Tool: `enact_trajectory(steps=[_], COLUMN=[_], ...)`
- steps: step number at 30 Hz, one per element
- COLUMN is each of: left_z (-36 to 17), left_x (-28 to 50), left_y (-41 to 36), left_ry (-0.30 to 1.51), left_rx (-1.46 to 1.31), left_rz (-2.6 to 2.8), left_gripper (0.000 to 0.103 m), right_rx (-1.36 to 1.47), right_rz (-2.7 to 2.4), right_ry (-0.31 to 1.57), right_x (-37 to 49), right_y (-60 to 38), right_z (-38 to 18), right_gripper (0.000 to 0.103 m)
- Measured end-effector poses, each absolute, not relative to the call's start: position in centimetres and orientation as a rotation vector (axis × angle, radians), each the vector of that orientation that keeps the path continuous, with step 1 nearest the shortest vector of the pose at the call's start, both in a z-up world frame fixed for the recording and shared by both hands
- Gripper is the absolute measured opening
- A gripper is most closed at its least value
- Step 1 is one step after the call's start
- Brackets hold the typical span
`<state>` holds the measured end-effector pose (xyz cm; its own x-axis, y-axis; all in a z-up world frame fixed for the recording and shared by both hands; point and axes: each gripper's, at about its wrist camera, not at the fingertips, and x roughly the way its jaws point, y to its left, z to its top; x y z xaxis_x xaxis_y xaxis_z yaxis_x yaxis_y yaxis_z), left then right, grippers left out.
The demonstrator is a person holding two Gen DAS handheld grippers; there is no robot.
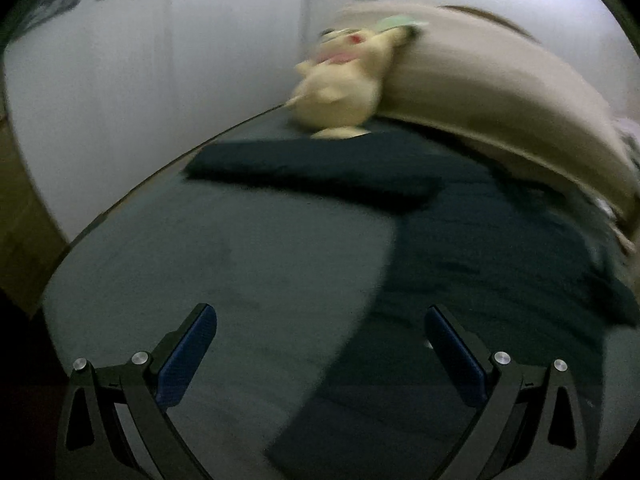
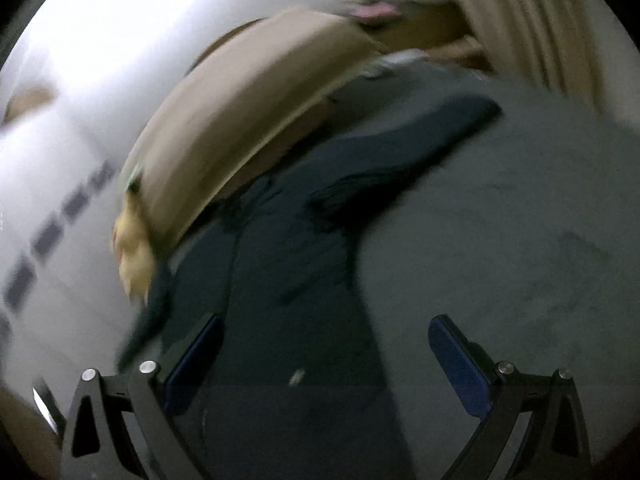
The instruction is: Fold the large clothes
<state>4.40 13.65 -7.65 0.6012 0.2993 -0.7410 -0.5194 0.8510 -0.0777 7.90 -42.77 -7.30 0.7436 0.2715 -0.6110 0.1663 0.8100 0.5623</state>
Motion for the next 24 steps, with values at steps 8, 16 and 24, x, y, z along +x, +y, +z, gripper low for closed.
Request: enact_trajectory(steps=[8,16,24], left_z=[-12.3,-12.3,-12.3], left_x=[6.6,8.4,12.0], left_y=[17.3,13.6,5.3], left_ry=[0.849,0.807,0.773], left_rx=[-0.327,-0.325,-0.117], left_rz=[0.602,0.537,0.307], left_gripper=[0.103,0.103,0.103], right_rx=[0.949,1.107,1.096], right_rz=[-0.089,-0.168,-0.282], right_ry=[0.717,0.672,0.718], right_x=[17.2,27.2,33.6], right_y=[-57.1,-64.6,-66.0], right_z=[-11.3,-13.9,-16.7], right_gripper=[0.103,0.08,0.077])
